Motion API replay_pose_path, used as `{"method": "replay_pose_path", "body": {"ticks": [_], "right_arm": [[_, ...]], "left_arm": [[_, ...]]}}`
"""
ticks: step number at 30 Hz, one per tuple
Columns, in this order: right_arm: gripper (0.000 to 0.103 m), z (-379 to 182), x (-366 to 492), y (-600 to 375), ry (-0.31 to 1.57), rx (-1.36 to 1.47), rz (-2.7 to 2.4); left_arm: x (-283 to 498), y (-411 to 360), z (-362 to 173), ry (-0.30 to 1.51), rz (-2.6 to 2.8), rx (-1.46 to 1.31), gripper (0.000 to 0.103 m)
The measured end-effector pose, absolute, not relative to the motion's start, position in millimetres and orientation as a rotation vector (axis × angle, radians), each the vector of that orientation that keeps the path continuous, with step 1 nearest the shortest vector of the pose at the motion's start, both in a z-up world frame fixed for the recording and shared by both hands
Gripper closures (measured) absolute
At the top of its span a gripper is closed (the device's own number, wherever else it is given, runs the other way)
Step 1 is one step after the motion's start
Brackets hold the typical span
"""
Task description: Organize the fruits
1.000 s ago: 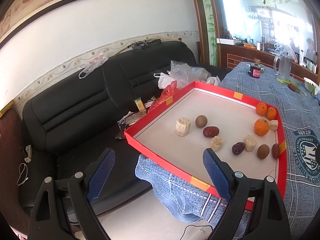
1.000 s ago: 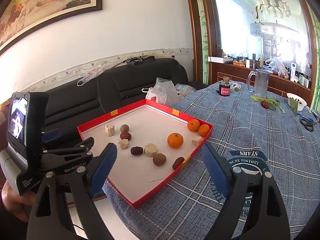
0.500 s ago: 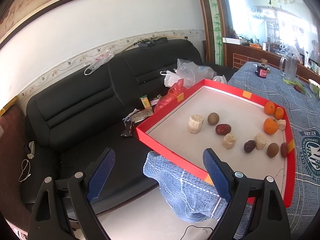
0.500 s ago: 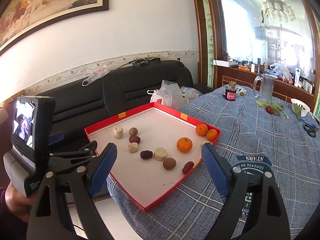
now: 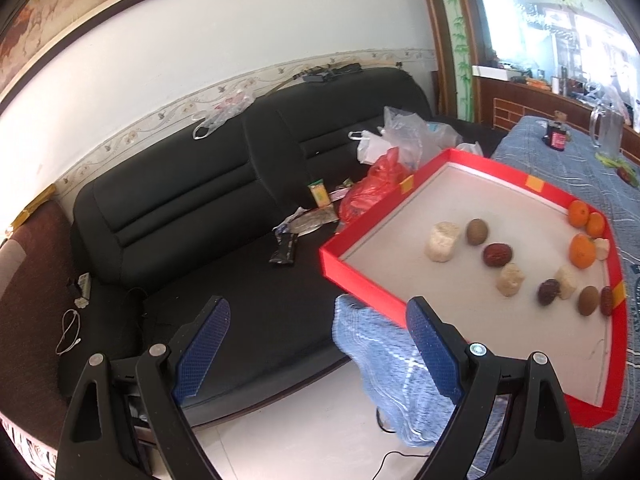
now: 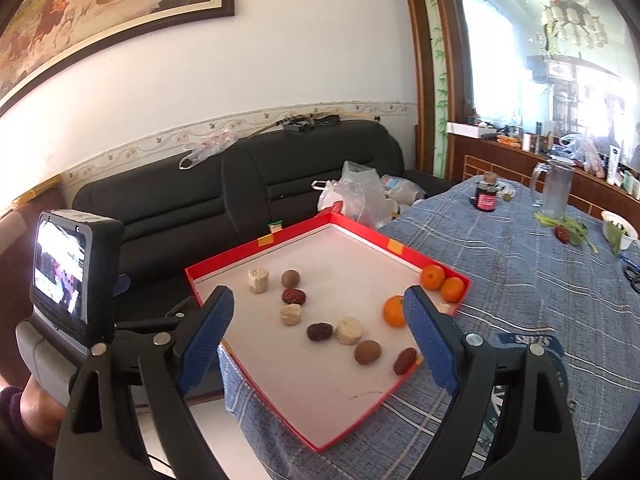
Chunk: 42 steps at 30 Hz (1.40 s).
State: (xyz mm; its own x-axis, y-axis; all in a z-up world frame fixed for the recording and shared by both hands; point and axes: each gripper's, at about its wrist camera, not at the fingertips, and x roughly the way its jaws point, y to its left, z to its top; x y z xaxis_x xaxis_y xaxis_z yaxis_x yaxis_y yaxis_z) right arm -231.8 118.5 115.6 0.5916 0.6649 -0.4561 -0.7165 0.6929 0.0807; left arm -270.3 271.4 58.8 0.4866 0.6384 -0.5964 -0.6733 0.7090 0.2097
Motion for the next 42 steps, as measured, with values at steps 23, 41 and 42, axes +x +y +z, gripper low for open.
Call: {"method": "replay_pose_path", "body": {"ticks": [23,41,42], "right_arm": [[0.016,101.7,-196.6,173.3,0.512,-0.236,0.756],[0.016,109.6,-191.8,155.5,0.488,-0.183,0.869],[0.016,111.2,-192.1,150.3,0.483,-0.174,0.871]], "left_arm": [[-232.0,321.4,58.6,0.676,0.858,-0.049,0.013],[-244.3,287.8,91.7,0.640,0.910,-0.020,0.013],[-244.5,283.8,94.4,0.633,0.913,-0.014,0.013]]}}
